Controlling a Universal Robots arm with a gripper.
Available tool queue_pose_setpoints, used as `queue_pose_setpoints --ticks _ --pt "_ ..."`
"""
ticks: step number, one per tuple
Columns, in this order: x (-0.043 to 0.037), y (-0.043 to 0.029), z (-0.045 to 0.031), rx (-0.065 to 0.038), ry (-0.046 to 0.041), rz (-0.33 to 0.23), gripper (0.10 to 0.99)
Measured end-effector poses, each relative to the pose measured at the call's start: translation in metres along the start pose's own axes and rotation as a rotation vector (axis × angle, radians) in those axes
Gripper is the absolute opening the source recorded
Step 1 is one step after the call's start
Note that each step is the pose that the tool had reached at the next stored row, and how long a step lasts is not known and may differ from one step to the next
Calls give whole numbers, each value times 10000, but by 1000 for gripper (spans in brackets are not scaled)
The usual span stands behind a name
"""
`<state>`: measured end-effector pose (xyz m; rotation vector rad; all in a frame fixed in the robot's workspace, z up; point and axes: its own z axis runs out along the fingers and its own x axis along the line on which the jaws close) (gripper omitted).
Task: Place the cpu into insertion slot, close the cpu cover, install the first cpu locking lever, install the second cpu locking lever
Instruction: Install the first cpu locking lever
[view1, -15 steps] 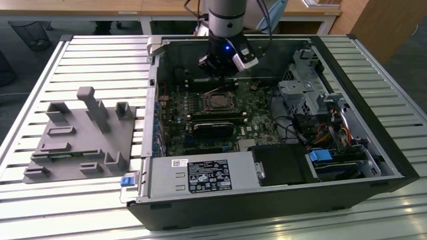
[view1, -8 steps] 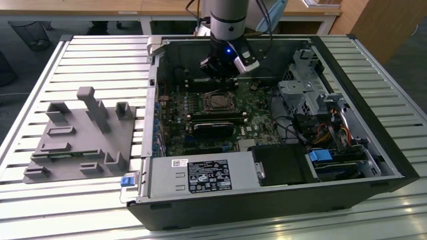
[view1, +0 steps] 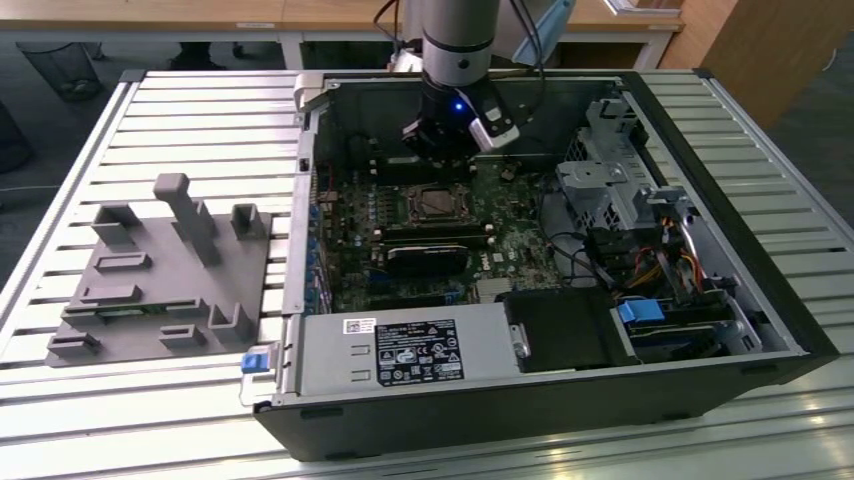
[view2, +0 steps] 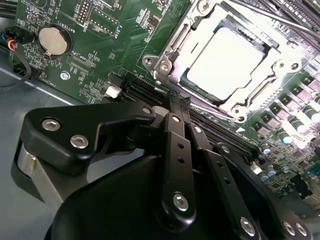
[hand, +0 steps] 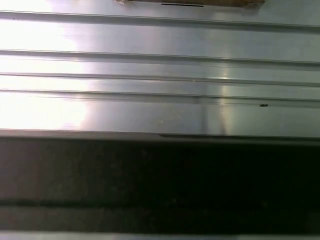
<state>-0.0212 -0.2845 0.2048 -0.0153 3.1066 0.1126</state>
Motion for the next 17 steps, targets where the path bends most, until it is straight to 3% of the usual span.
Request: queue_pose_setpoints --ticks 8,17 --pt "-11 -4 45 17 0 0 106" --pt "-14 -2 35 15 -2 -1 106"
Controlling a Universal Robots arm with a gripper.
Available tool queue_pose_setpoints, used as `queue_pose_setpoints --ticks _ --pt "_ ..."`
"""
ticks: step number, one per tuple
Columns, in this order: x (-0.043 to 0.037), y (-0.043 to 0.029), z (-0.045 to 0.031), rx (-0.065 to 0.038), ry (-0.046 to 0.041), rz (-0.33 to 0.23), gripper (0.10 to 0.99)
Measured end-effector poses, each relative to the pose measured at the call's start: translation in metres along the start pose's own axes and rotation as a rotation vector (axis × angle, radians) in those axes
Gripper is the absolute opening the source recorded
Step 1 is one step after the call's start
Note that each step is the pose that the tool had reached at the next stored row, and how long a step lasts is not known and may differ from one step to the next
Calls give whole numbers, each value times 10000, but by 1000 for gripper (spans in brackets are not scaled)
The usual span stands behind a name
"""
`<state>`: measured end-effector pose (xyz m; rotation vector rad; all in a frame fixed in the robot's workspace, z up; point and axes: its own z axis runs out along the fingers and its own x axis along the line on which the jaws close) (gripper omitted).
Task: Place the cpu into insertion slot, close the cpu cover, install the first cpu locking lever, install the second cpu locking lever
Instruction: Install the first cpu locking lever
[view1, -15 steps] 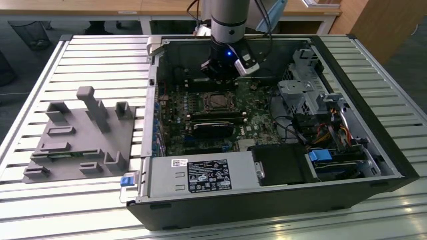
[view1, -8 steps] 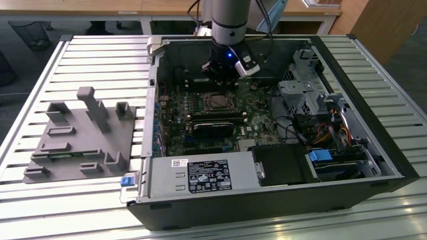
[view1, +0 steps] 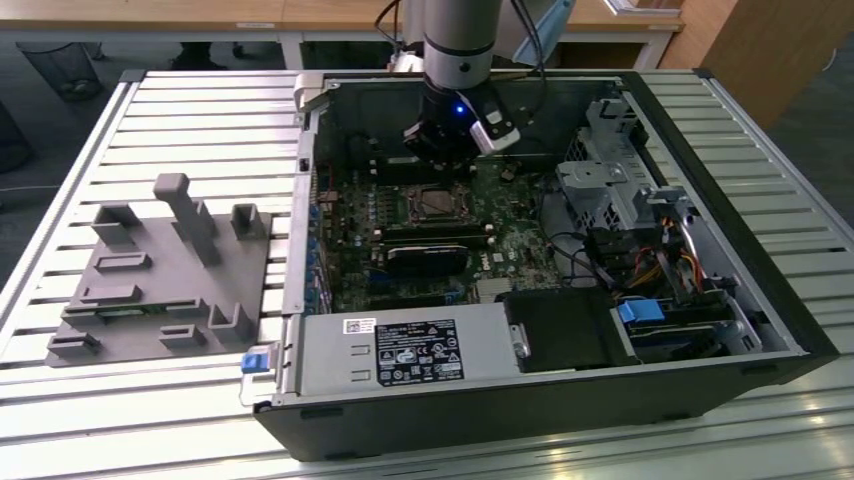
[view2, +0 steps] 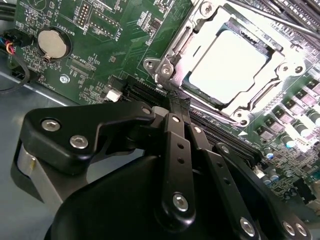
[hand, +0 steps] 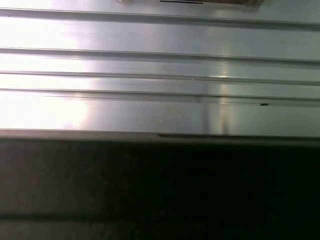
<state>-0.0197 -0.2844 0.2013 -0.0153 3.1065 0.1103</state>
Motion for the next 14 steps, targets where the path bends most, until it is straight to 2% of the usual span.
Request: queue_pose_setpoints --ticks 2,9,14 --pt "0 0 1 39 0 -1 106" --pt "1 -3 24 278 8 -9 106" --pt "0 -3 29 303 6 -10 106"
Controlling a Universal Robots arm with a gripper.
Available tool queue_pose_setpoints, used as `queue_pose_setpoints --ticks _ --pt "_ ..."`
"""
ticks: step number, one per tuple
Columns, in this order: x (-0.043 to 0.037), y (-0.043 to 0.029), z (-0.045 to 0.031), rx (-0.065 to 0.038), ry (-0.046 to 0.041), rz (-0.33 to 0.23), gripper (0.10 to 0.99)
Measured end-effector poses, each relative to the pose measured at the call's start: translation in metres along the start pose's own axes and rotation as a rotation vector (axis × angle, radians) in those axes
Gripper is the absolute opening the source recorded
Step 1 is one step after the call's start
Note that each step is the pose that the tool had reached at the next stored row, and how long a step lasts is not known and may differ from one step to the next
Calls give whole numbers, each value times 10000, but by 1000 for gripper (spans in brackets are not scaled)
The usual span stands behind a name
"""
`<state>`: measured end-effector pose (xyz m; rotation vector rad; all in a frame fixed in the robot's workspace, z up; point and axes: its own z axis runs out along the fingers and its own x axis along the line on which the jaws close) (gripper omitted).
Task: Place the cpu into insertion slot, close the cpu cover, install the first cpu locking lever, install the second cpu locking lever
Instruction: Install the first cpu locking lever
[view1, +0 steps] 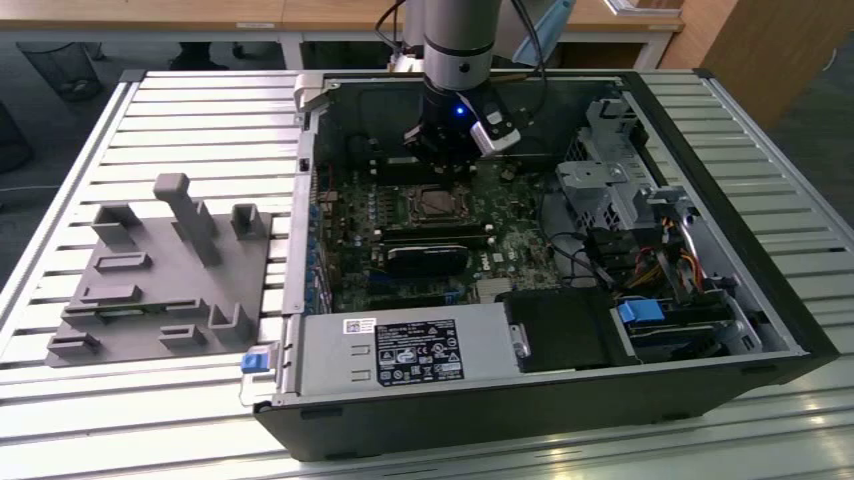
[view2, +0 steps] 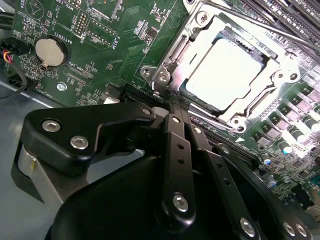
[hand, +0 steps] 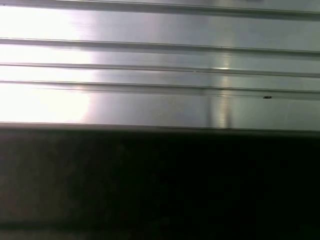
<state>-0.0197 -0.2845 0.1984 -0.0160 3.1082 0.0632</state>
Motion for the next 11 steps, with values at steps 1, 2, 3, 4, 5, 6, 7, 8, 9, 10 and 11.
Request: queue_pose_setpoints --ticks 1,2,3,4,5,6,7,8,9,10,11 --pt "0 0 -3 -1 -2 0 106" --pt "-1 1 -7 -9 -6 0 106" --pt "-2 2 -12 -12 -8 0 106" --pt "-2 2 -17 -7 -5 0 106" --pt "-1 2 -20 -4 -3 0 106" --pt "-1 1 -21 -2 -1 0 106" --pt "-1 1 -21 -2 -1 0 106" --pt "-1 1 -21 -1 0 0 106" --pt "-1 1 -20 3 0 1 106" --pt "-1 1 -18 15 0 0 106" --pt "-1 1 -16 29 0 -1 106"
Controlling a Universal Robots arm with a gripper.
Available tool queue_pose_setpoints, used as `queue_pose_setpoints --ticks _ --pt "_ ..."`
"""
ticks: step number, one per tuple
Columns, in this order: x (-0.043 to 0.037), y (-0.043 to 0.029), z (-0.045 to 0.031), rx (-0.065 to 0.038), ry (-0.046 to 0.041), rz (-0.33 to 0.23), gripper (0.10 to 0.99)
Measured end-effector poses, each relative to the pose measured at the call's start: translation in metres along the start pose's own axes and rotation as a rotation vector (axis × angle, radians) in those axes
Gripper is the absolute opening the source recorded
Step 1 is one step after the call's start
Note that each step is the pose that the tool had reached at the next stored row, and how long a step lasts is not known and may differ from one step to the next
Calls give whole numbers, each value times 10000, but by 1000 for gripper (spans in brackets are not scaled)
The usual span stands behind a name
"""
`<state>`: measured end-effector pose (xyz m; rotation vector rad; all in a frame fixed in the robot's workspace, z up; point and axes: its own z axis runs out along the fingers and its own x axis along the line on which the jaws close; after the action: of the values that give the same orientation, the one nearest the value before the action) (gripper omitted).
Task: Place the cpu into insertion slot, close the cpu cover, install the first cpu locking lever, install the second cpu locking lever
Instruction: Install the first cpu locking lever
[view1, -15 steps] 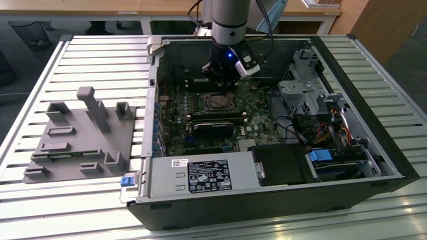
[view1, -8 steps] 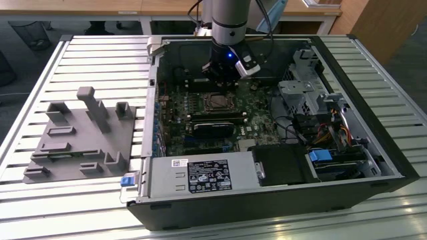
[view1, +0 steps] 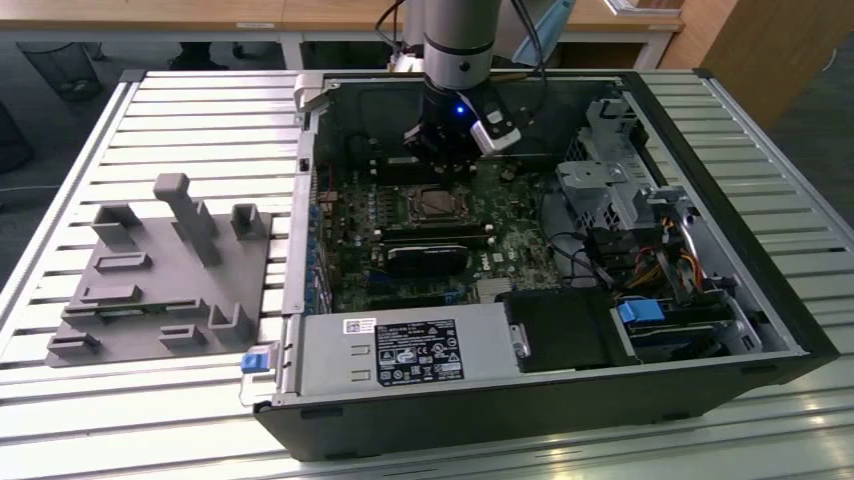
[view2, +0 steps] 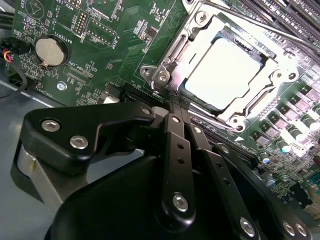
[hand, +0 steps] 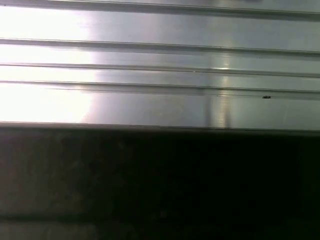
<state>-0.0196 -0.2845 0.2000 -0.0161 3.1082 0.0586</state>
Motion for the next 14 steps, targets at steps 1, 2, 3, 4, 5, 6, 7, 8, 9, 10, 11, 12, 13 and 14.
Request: queue_pose_setpoints --ticks 1,2,3,4,5,6,7,8,9,10,11,12,13,14 --pt "0 0 2 17 0 0 106" --pt "0 0 4 35 1 -1 106" --pt "0 0 5 54 2 -1 106" --pt "1 0 7 75 1 -1 106" --pt "1 -1 10 94 1 -2 106" --pt "1 -1 12 111 1 -3 106" --pt "1 -1 15 127 2 -4 106" --pt "1 -1 19 141 2 -4 106" --pt "1 -1 23 150 3 -5 106" --pt "1 -2 28 156 5 -5 106" --pt "1 -2 33 158 6 -6 106" --pt "1 -3 39 160 6 -4 106" --pt "0 -3 45 161 7 -4 106" --pt "-1 -3 51 161 7 -4 106"
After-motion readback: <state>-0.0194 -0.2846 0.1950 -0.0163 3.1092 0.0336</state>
